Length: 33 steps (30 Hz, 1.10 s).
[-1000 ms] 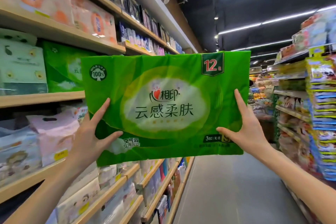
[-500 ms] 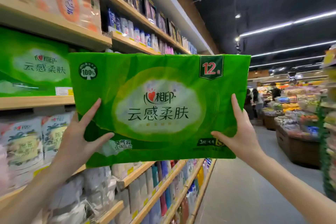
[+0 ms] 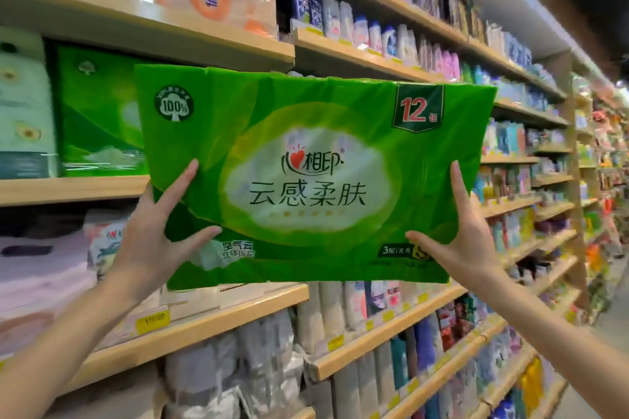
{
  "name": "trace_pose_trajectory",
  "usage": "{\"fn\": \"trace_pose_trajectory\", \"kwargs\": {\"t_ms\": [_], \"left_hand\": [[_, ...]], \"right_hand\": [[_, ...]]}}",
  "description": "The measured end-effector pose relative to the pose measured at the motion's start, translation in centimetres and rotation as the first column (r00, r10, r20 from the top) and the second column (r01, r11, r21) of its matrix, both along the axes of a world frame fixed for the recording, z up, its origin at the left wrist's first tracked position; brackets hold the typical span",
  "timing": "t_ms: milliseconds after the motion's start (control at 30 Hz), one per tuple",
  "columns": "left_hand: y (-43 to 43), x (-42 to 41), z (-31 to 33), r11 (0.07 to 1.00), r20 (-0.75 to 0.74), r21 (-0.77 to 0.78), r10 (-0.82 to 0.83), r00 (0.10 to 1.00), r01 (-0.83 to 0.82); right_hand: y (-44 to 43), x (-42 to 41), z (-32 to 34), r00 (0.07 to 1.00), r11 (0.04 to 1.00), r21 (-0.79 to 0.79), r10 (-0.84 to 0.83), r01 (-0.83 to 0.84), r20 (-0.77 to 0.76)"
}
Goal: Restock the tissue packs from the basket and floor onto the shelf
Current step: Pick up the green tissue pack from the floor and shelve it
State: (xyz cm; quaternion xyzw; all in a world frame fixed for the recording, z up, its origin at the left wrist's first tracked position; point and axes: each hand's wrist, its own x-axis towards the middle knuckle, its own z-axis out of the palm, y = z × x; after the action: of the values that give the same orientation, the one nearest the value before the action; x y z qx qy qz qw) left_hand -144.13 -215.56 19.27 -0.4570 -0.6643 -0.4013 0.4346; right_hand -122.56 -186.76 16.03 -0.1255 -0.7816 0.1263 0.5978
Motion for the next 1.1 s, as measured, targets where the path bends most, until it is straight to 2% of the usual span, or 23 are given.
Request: {"fn": "trace_pose_trajectory", "kwargs": {"t_ms": [100,200,400,500,667,833,1100], "left_hand": [[-1.4,-2.8,0.9,0.996,-0.006,0.015,0.089,0.996,-0.089],[-3.0,-4.7,2.3,0.992,-0.034,0.04,0.122,0.992,-0.121],[-5.4,-6.3,5.7,0.95,-0.178,0.095,0.311,0.933,-0.298],[-6.5,-7.6,7.8,0.934,-0.264,0.138,0.356,0.896,-0.33],[-7.2,-9.6,11.0,0.912,-0.353,0.185,0.41,0.841,-0.367],[-6.8,-12.0,13.6,0.861,-0.427,0.285,0.508,0.748,-0.422],[-5.8,-16.2,16.2,0.818,-0.416,0.35,0.572,0.707,-0.457]], "right_hand": [[0.6,-5.1,1.3,0.99,0.99,-0.015,0.137,-0.138,-0.031],[0.5,-9.4,3.1,0.97,0.972,0.036,0.235,-0.233,-0.066],[0.5,-15.7,7.1,0.92,0.923,0.172,0.368,-0.344,-0.135],[0.7,-18.5,9.5,0.891,0.892,0.202,0.434,-0.404,-0.135],[0.8,-22.6,13.4,0.856,0.862,0.275,0.481,-0.425,-0.187],[1.6,-26.7,16.6,0.831,0.846,0.324,0.506,-0.424,-0.233],[2.6,-32.4,19.8,0.795,0.83,0.383,0.527,-0.405,-0.301]]}}
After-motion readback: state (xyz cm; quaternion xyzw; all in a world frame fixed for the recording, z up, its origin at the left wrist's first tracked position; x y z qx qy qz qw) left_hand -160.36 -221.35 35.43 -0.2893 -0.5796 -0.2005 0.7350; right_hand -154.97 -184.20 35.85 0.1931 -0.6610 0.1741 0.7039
